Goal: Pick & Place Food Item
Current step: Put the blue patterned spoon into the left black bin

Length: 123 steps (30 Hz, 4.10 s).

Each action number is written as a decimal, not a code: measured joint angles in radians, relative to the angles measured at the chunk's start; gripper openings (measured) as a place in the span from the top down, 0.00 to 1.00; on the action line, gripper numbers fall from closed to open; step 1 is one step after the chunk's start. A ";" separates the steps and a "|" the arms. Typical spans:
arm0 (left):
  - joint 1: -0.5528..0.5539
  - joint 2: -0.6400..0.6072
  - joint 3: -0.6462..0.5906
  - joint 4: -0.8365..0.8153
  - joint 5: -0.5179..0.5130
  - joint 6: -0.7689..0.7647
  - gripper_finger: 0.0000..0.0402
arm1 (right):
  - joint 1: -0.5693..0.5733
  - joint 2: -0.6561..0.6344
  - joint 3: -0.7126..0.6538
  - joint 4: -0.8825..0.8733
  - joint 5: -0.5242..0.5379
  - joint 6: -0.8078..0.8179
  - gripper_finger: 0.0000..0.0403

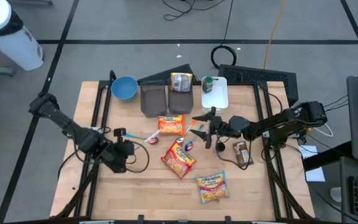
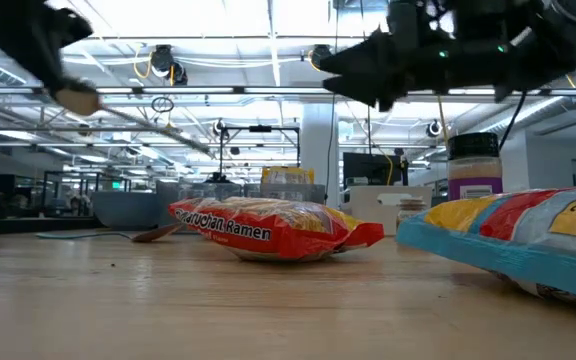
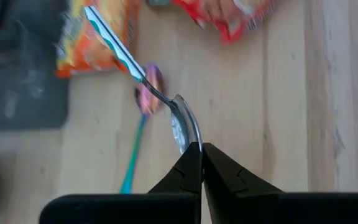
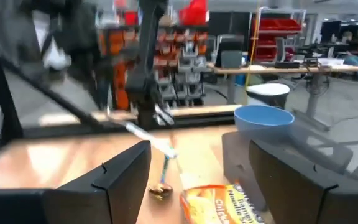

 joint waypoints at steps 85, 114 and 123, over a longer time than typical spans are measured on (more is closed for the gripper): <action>0.308 0.000 0.013 0.301 0.179 0.472 0.97 | 0.006 0.277 0.524 -0.679 -0.020 -0.401 0.90; 0.397 0.000 0.012 0.304 0.291 0.414 0.63 | 0.006 0.277 0.523 -0.691 -0.009 -0.392 0.95; 0.397 0.001 0.035 0.316 0.301 0.427 0.41 | 0.005 0.277 0.524 -0.688 0.003 -0.396 0.95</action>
